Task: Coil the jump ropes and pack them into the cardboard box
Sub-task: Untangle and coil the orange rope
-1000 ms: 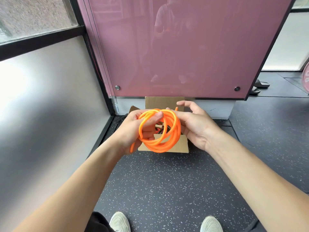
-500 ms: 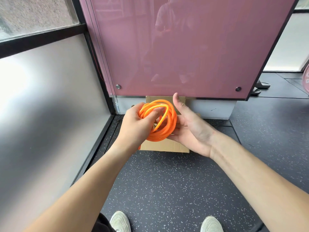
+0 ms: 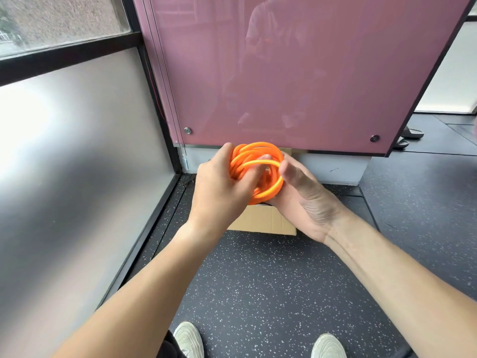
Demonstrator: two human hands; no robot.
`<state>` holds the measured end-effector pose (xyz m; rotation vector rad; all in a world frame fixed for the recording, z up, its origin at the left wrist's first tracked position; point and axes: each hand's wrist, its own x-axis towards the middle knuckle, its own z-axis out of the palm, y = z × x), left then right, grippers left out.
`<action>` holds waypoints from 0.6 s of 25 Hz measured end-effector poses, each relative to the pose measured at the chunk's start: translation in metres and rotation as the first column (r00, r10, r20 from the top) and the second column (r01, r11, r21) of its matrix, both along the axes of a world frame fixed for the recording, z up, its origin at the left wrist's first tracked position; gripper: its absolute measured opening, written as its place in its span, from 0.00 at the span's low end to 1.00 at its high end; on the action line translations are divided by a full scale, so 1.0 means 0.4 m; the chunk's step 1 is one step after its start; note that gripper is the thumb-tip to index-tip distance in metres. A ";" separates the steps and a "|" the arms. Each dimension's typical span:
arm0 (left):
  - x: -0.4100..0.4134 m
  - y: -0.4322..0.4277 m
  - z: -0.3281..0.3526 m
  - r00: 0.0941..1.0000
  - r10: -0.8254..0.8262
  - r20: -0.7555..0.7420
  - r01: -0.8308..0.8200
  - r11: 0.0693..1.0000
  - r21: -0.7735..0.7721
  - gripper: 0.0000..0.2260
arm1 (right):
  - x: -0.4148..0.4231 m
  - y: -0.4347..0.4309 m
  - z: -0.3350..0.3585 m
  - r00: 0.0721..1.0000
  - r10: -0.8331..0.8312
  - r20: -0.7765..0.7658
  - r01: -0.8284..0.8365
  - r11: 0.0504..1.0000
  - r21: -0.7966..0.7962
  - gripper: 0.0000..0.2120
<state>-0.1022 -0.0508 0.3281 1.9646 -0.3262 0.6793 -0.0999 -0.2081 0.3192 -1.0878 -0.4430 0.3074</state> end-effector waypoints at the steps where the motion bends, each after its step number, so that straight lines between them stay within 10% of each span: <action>1: -0.003 -0.009 0.000 0.998 0.027 0.054 -0.029 0.999 0.038 0.16 | 0.000 -0.001 0.001 1.000 -0.016 0.005 0.016 1.000 0.008 0.47; 9: 0.004 0.026 0.010 0.853 -0.479 -0.206 0.407 0.859 -0.312 0.10 | -0.011 -0.062 0.028 0.991 -0.020 0.130 0.038 0.989 -0.141 0.26; 15: 0.015 0.044 0.001 0.671 -0.700 -0.245 0.518 0.678 -0.521 0.28 | -0.012 -0.053 0.033 0.993 0.050 0.110 -0.035 0.990 -0.135 0.17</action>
